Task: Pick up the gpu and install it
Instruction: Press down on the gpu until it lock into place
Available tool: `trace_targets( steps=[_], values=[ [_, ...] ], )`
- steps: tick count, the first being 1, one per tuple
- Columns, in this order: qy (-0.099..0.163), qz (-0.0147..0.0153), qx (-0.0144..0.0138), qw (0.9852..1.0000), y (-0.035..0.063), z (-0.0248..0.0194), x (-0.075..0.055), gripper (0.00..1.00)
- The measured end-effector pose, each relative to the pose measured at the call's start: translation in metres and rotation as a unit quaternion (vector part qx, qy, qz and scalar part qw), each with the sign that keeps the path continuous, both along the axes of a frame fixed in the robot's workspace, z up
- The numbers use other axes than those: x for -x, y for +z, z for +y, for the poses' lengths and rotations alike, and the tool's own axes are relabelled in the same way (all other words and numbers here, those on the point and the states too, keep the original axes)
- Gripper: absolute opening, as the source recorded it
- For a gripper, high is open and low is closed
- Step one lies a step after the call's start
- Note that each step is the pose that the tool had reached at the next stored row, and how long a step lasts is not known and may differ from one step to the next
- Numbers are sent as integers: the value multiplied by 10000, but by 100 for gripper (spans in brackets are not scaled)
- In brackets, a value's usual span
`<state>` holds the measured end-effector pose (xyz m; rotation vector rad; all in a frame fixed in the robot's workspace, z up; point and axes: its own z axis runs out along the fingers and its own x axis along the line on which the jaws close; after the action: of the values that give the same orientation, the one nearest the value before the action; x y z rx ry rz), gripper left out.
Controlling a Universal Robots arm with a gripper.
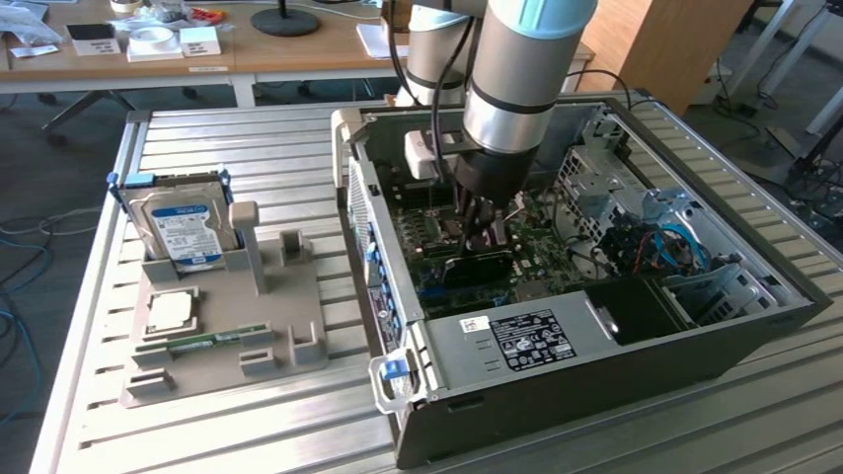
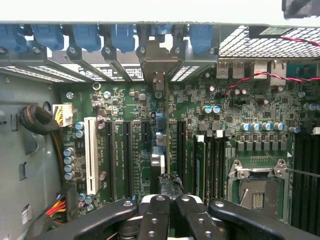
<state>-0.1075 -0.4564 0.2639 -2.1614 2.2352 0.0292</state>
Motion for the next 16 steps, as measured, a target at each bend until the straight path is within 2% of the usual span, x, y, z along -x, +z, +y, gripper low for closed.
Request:
trace_targets(
  steps=[16],
  values=[
    [0,-1,0,10000,-19,0,3,11]
  ],
)
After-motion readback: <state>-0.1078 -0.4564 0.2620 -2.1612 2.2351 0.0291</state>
